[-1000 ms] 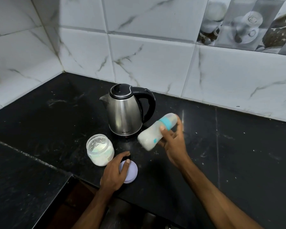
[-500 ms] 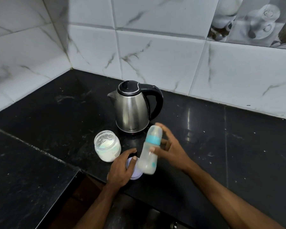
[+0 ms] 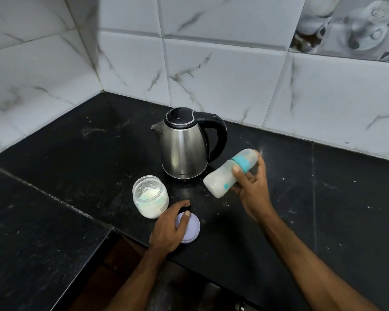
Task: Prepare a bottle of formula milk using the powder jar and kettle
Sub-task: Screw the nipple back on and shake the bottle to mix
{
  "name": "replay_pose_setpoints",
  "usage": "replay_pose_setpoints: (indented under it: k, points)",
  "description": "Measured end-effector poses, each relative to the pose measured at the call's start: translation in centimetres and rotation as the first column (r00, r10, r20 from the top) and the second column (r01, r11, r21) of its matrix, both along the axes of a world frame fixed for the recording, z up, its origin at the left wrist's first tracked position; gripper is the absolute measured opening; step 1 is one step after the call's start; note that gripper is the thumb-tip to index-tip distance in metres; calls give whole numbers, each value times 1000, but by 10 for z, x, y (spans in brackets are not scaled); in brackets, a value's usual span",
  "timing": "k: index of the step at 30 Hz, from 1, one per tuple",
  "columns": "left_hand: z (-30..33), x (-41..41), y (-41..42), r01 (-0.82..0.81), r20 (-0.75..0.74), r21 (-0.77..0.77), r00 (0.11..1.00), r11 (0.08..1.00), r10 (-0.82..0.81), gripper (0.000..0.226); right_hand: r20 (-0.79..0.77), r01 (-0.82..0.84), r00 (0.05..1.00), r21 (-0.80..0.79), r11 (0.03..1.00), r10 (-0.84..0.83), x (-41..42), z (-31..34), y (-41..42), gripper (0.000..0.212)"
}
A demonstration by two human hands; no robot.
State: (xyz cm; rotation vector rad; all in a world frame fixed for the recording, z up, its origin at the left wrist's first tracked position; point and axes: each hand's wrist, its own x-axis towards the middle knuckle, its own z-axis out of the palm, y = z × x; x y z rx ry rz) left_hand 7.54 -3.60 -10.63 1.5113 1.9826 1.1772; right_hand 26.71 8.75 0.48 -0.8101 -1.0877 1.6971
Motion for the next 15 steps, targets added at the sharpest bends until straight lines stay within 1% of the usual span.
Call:
replay_pose_setpoints:
  k: [1,2,4,5,6,7,8,9,10,11,12,14,15]
  points:
    - [1,0,0,2,1,0,1000,1000,-2,50,17,-30,999,13,999,29,-1,-1,-3,81]
    - [0,0,1,4,2,2,1000,1000,-4,50,81,-121,990,56,991,117,-1,-3,-8,82]
    - [-1,-1,1,9,9,15,1000,1000,-9,50,269,-364,910,157,918,315,1,-6,-20,79]
    - [-1,-1,1,6,9,20,1000,1000,-6,50,304,-415,886,187,890,349,2,-8,-20,77]
    - [-1,-1,1,2,6,21,1000,1000,-2,50,289,-386,901,201,900,322,3,-6,-18,76]
    - [-1,-1,0,-2,3,17,1000,1000,1,50,236,-288,941,182,940,243,2,-3,-14,74]
    - [-1,0,0,-5,2,13,1000,1000,5,50,154,-165,977,121,979,146,2,1,-7,74]
    - [0,0,0,-7,1,9,1000,1000,7,51,68,-56,996,48,997,53,2,3,-1,74]
    - [0,1,0,-7,0,5,1000,1000,7,51,22,-1,1000,6,1000,1,3,2,3,75]
    - [0,1,0,-7,-2,3,1000,1000,7,51,36,-13,999,19,1000,13,3,1,1,75]
    - [0,0,0,-6,-5,3,1000,1000,6,51,109,-93,990,73,993,85,4,-2,-3,75]
    - [0,-1,0,0,-11,4,1000,1000,0,52,297,-349,910,169,922,290,4,-6,-15,76]
    - [0,-1,1,2,-11,2,1000,1000,-2,53,335,-413,880,191,891,336,5,-9,-16,77]
